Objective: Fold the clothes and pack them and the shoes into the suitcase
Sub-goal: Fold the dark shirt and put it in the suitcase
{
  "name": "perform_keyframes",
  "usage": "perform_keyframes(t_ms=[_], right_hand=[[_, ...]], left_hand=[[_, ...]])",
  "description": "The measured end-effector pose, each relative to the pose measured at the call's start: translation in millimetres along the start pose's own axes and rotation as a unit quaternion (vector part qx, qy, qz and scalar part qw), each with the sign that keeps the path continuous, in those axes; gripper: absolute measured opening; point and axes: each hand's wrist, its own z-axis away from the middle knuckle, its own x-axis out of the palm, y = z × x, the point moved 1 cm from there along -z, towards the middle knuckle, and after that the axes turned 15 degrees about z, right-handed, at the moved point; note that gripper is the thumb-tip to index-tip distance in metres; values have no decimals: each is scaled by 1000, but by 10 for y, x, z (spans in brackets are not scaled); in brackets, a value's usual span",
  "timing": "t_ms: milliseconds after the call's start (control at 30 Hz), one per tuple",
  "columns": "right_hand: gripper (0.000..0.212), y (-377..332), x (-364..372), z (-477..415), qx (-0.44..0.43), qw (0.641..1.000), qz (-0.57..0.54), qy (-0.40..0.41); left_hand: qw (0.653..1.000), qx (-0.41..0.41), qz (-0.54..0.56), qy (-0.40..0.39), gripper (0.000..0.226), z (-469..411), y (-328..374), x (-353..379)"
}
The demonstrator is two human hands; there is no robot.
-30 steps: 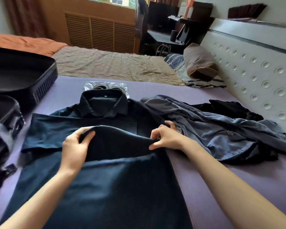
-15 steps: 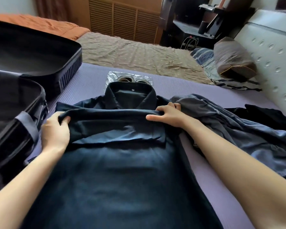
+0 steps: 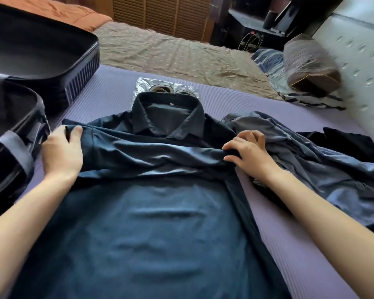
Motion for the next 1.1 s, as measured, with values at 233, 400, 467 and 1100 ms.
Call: perform_keyframes(t_ms=[233, 400, 467, 1100], right_hand=[[6, 160, -28, -43, 105, 993, -44, 29], [15, 237, -77, -311, 121, 990, 58, 33], [11, 224, -69, -427, 51, 989, 139, -18], [31, 14, 277, 457, -71, 993, 70, 60]], left_hand=[[1000, 9, -8, 9, 32, -11, -65, -18], [996, 48, -77, -1, 30, -88, -36, 18], [990, 60, -129, -10, 30, -112, -13, 64], [992, -31, -116, 28, 25, -288, -197, 191]])
